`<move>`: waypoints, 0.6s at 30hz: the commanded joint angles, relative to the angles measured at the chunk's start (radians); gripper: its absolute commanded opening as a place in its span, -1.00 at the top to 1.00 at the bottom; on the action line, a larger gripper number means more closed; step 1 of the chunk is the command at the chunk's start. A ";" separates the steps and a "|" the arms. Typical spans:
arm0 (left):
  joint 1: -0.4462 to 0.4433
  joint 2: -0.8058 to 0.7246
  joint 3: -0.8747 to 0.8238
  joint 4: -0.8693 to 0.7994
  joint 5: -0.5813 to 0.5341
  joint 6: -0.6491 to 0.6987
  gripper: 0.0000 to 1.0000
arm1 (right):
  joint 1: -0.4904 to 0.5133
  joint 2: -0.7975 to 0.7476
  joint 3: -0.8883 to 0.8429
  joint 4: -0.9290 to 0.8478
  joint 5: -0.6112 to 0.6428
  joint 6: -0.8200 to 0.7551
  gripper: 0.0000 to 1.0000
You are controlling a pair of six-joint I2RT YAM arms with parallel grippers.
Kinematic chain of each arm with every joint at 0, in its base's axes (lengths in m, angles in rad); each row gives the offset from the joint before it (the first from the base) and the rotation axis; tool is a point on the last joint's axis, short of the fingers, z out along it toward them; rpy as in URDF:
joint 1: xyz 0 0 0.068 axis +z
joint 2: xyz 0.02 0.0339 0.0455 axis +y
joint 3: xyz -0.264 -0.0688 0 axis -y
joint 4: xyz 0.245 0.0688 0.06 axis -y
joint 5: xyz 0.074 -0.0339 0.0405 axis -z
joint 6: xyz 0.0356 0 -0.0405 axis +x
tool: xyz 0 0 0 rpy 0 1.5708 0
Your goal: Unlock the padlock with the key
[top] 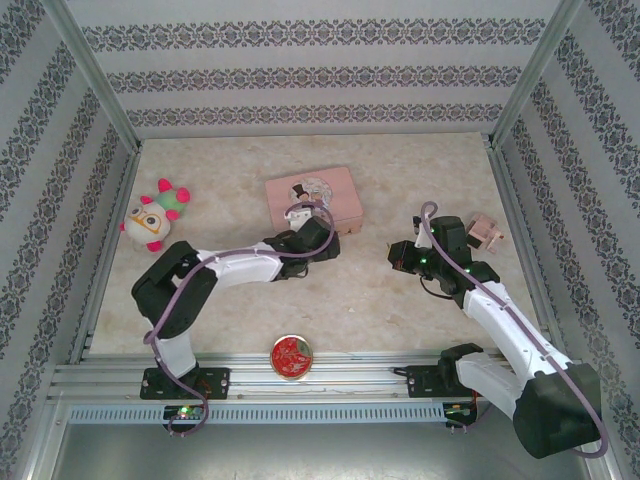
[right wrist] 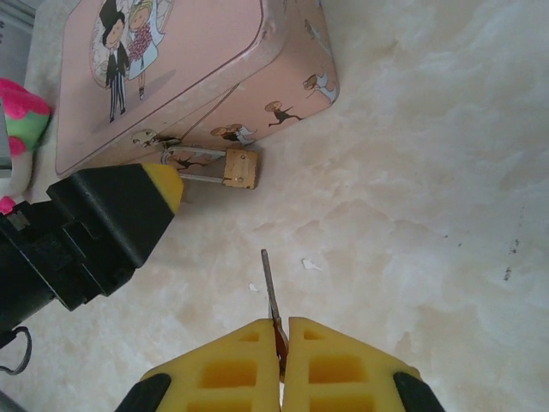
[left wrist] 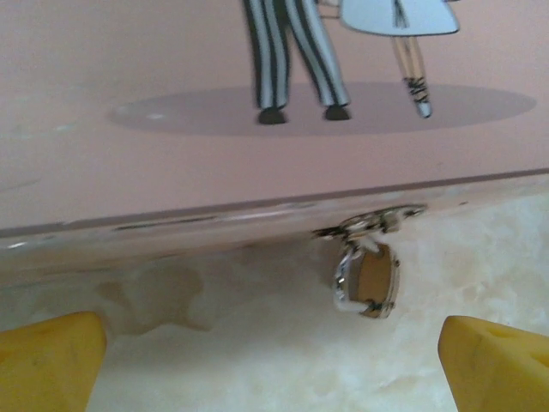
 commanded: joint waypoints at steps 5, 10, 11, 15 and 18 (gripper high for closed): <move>-0.020 0.098 0.124 -0.059 -0.122 0.047 -0.99 | -0.010 0.002 0.021 0.025 0.024 -0.011 1.00; -0.017 0.145 0.191 -0.159 -0.222 0.056 -0.99 | -0.010 -0.001 0.015 0.031 0.023 -0.010 1.00; -0.017 0.148 0.194 -0.182 -0.238 0.054 -1.00 | -0.009 -0.001 0.014 0.031 0.022 -0.010 1.00; -0.015 0.141 0.171 -0.237 -0.272 0.056 -0.88 | -0.009 0.001 0.009 0.040 0.018 -0.008 1.00; -0.015 0.116 0.145 -0.257 -0.260 0.060 -0.77 | -0.010 0.005 0.014 0.040 0.017 -0.011 1.00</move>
